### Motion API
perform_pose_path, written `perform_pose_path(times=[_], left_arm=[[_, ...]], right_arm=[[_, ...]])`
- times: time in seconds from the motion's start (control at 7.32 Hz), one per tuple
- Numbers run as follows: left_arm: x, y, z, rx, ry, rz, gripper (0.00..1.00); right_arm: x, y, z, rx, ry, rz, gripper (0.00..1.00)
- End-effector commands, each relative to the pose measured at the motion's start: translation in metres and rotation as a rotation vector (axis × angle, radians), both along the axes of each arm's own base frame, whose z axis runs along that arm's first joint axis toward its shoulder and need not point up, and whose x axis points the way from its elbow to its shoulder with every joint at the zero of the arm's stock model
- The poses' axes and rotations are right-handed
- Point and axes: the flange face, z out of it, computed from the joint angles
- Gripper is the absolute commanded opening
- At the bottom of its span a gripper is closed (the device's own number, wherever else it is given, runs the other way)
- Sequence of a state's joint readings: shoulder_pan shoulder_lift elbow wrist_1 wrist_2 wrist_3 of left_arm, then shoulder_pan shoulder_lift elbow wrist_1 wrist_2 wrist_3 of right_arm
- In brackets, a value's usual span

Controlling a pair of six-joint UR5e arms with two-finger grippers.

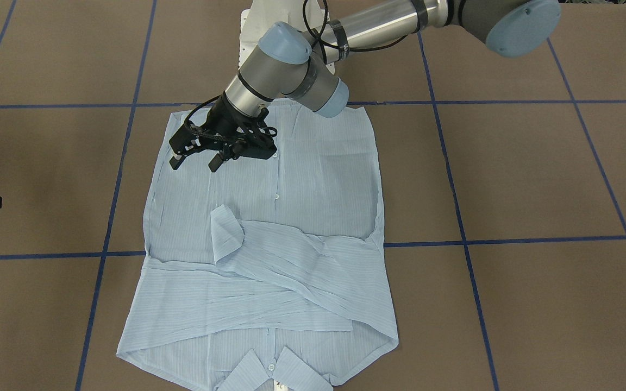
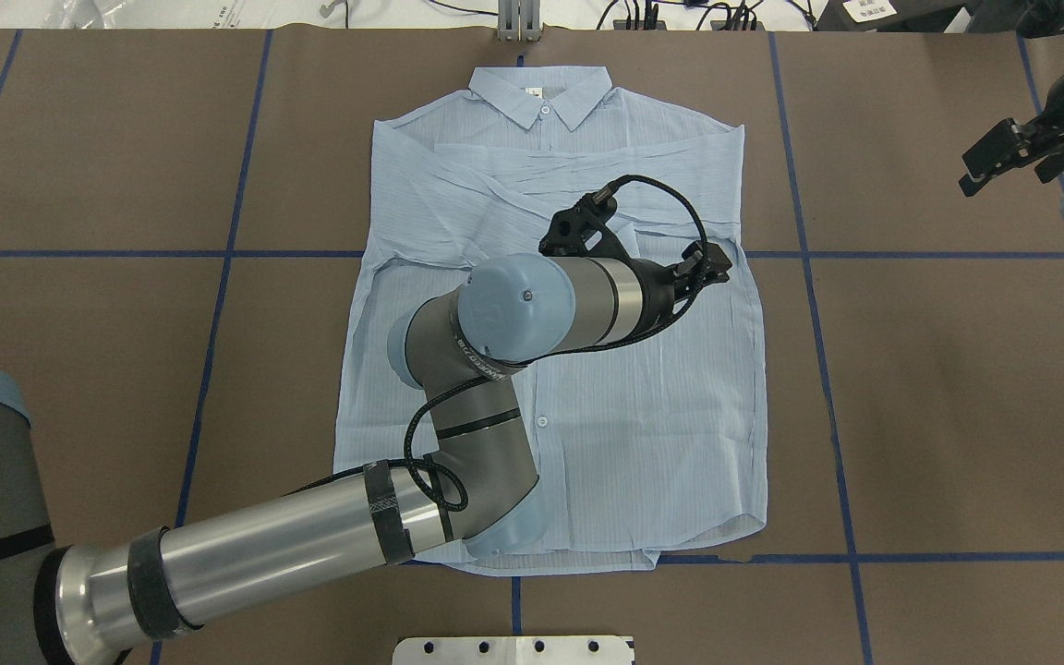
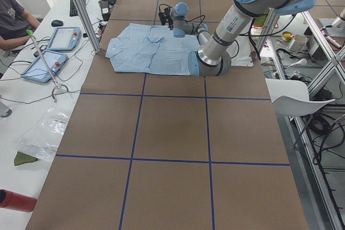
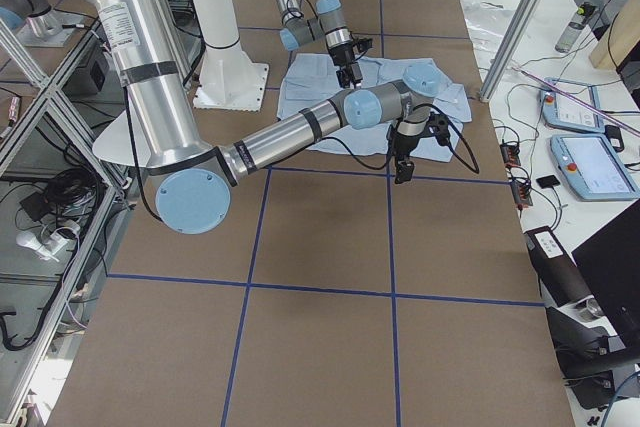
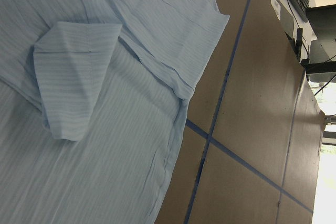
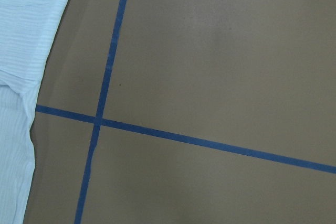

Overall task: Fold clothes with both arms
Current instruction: 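Carry the held sleeve across the chest toward the right gripper's side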

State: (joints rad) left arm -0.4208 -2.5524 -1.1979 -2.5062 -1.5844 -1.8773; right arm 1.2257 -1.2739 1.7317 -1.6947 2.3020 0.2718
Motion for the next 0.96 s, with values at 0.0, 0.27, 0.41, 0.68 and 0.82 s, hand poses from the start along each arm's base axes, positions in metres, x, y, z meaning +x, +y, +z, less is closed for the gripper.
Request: perform_pose_path(times=[0.0, 0.27, 0.41, 0.68, 0.82], left_arm=[[-0.004, -0.031, 0.02, 0.024, -0.065, -0.085, 1.0], [-0.002, -0.07, 0.058, 0.06, -0.181, -0.169, 1.0], [0.003, -0.076, 0.07, 0.053, -0.207, -0.174, 1.0], [0.022, -0.084, 0.077, 0.042, -0.236, -0.172, 1.0], [0.031, -0.086, 0.073, 0.048, -0.222, -0.17, 1.0]], right_arm=[[0.0, 0.001, 0.0, 0.033, -0.02, 0.005, 1.0], [0.0, 0.001, -0.004, 0.039, -0.023, 0.006, 1.0], [0.0, 0.001, -0.005, 0.042, -0.024, 0.006, 1.0], [-0.001, -0.001, -0.005, 0.043, -0.022, 0.007, 1.0], [-0.001, -0.002, -0.007, 0.046, -0.022, 0.008, 1.0]])
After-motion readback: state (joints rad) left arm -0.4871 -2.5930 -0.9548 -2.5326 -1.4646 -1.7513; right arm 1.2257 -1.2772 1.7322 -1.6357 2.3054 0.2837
